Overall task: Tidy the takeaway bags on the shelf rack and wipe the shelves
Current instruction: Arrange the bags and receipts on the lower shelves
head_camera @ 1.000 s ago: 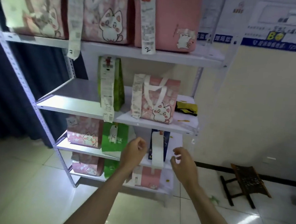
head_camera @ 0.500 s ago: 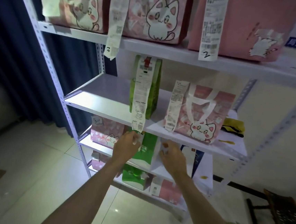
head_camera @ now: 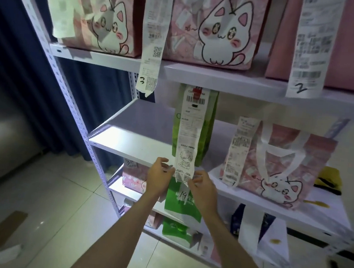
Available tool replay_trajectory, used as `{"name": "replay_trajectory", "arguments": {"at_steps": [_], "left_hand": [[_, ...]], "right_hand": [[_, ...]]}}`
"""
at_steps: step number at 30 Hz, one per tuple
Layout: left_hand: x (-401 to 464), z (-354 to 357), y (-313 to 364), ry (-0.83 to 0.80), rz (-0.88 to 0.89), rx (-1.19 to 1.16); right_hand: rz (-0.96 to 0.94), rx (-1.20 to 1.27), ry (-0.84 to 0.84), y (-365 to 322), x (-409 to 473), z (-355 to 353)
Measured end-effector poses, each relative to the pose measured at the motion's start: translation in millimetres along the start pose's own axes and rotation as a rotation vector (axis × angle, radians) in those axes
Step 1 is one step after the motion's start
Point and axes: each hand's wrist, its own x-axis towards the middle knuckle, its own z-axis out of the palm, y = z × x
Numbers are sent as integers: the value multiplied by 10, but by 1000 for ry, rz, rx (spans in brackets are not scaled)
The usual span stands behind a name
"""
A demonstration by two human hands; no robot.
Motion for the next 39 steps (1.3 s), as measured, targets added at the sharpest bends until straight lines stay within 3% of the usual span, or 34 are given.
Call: {"name": "replay_trajectory", "arguments": {"at_steps": [8, 14, 18, 24, 31, 39], "left_hand": [[172, -91, -206, -108, 103, 49], [9, -210, -353, 20, 297, 167], [-188, -7, -265, -116, 463, 225], [-391, 483, 109, -292, 543, 287], [-414, 890, 350, -337, 458, 380], [-397, 1123, 388, -378, 280, 330]], "right_hand": [[55, -85, 143, -4, 44, 263], [73, -180, 218, 105, -232, 145], [112, -412, 270, 215, -439, -175], [142, -581, 358, 320, -552, -713], [170, -535, 303, 450, -348, -998], [108, -440, 258, 530, -137, -1018]]}}
